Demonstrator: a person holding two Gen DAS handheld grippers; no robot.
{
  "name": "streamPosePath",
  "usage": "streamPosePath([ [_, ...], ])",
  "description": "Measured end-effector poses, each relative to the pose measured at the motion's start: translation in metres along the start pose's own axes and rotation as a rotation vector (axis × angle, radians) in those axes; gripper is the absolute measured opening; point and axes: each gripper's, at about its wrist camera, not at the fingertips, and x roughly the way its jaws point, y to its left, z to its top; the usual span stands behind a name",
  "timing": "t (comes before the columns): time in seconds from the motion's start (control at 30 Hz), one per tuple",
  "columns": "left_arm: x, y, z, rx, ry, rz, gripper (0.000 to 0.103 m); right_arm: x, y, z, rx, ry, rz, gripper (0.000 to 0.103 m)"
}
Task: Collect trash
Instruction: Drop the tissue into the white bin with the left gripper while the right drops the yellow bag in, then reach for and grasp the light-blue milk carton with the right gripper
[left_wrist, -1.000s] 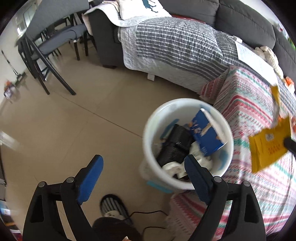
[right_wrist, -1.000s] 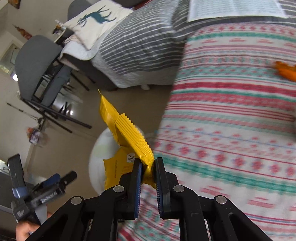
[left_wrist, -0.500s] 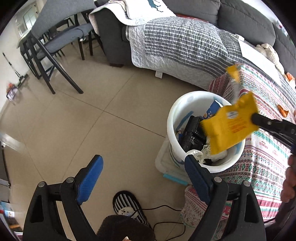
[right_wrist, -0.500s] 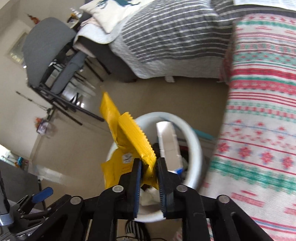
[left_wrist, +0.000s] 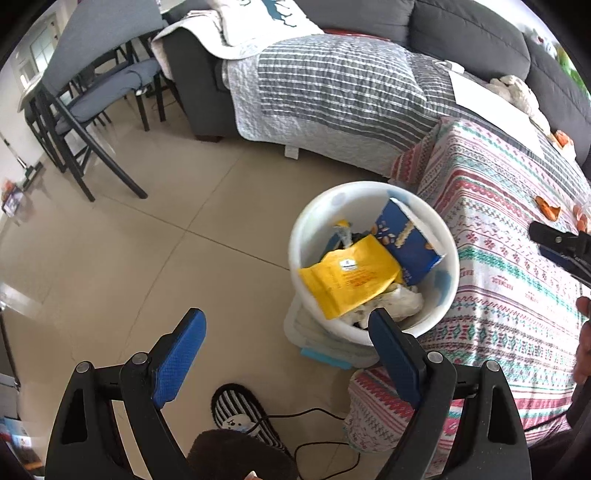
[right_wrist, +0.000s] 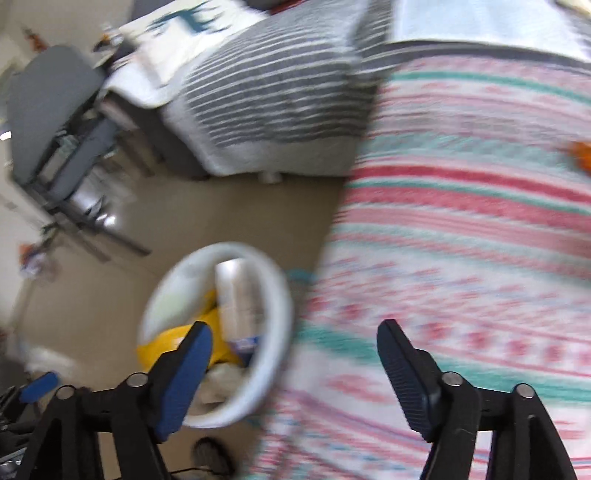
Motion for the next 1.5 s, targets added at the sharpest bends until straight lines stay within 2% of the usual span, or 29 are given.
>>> streamPosePath([
  [0.13,-0.002,-0.019,0.005,0.008,0.0,-0.024,0.092,-0.027,-0.054,0.011,0.099,-0.052,-0.191,0.086],
  [0.17,-0.003,-0.023,0.006,0.013,-0.001,-0.031,0.092,-0.033,-0.072,0.014,0.141,-0.061,-0.262,0.088],
  [0.27,-0.002,-0.042,0.01,0.033,-0.001,-0.046,0.092,-0.048,-0.12,0.021,0.284,-0.082,-0.4,0.089],
  [0.4,0.0,-0.068,0.019,0.045,0.006,-0.072,0.092,-0.06,-0.166,0.027,0.441,-0.114,-0.476,0.089],
  [0.57,0.004,-0.095,0.027,0.045,0.011,-0.098,0.092,-0.055,-0.182,0.04,0.482,-0.133,-0.504,0.09],
  [0.67,0.007,-0.109,0.028,0.055,0.014,-0.101,0.092,-0.048,-0.193,0.04,0.481,-0.126,-0.549,0.093],
  [0.8,0.015,-0.128,0.028,0.08,0.028,-0.09,0.092,-0.046,-0.206,0.037,0.503,-0.117,-0.503,0.099],
  [0.97,0.018,-0.151,0.028,0.106,0.018,-0.087,0.092,-0.068,-0.221,0.031,0.448,-0.075,-0.554,0.099],
  [1.2,0.012,-0.196,0.028,0.156,-0.004,-0.124,0.092,-0.122,-0.276,0.009,0.51,-0.038,-0.598,0.097],
  [1.37,0.013,-0.205,0.027,0.177,-0.014,-0.11,0.092,-0.139,-0.287,0.007,0.555,-0.053,-0.442,0.096],
  [1.43,0.016,-0.201,0.026,0.178,0.003,-0.104,0.092,-0.139,-0.283,0.01,0.52,-0.032,-0.397,0.096],
  [1.5,0.016,-0.198,0.026,0.185,0.011,-0.113,0.092,-0.133,-0.274,0.018,0.408,0.03,-0.387,0.096],
])
